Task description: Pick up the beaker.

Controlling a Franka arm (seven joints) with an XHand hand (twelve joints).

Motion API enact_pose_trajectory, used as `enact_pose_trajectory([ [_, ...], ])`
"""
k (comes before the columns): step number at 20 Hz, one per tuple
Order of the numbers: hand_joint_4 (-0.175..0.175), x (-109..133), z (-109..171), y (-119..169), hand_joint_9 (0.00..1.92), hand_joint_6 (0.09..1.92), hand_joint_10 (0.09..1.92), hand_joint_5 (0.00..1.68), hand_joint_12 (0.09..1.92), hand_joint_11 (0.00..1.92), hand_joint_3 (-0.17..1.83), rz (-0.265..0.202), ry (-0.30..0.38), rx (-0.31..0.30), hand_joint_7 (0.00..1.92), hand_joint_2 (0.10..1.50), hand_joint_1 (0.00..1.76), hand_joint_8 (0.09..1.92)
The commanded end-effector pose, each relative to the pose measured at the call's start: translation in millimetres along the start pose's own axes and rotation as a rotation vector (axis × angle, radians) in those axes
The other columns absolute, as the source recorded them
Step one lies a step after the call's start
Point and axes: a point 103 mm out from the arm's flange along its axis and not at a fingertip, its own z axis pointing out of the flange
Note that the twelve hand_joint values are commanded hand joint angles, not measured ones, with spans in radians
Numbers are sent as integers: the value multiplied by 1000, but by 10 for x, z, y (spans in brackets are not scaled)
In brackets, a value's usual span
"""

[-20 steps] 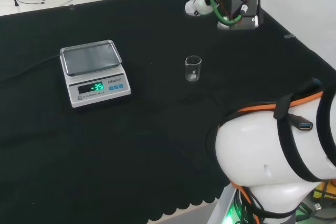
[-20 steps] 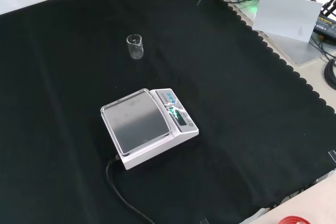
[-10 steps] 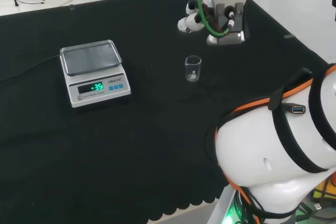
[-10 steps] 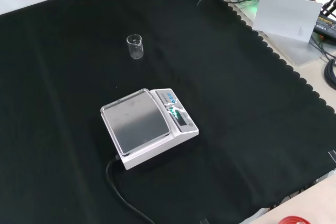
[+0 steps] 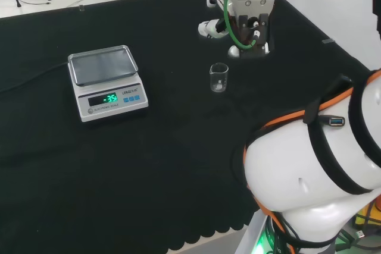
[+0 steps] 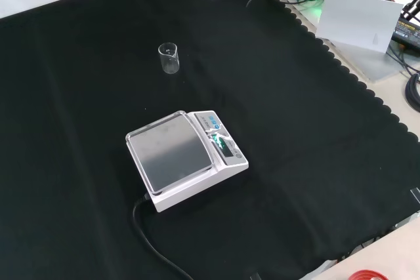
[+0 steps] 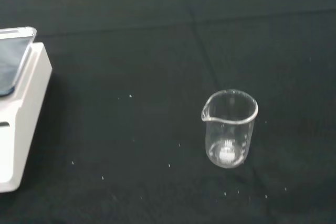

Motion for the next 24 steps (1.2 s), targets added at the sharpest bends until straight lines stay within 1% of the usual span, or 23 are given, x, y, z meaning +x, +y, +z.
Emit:
enact_pose_trajectory([
  [1, -28, -36, 505, 246, 403, 403, 745, 320, 1422, 126, -175, 14, -49, 217, 253, 1039, 722, 642],
  [7, -24, -61, 654, 357, 368, 354, 756, 315, 1429, 110, -175, 22, -63, 273, 222, 1037, 723, 640],
  [10, -24, -57, 732, 368, 356, 341, 756, 315, 1429, 101, -175, 18, -63, 278, 204, 1036, 724, 635],
  [16, -23, -105, 815, 361, 343, 301, 763, 326, 1433, 88, -175, 12, -37, 296, 186, 1034, 724, 632],
  [21, -19, -154, 911, 330, 218, 208, 781, 274, 1441, 48, -175, 15, -29, 326, 84, 995, 697, 610],
  [23, -17, -160, 1003, 345, 191, 179, 786, 256, 1448, 31, -175, 23, -27, 355, 65, 962, 673, 605],
  [24, -16, -160, 1040, 358, 180, 164, 791, 249, 1453, 23, -175, 24, -25, 360, 58, 954, 666, 604],
])
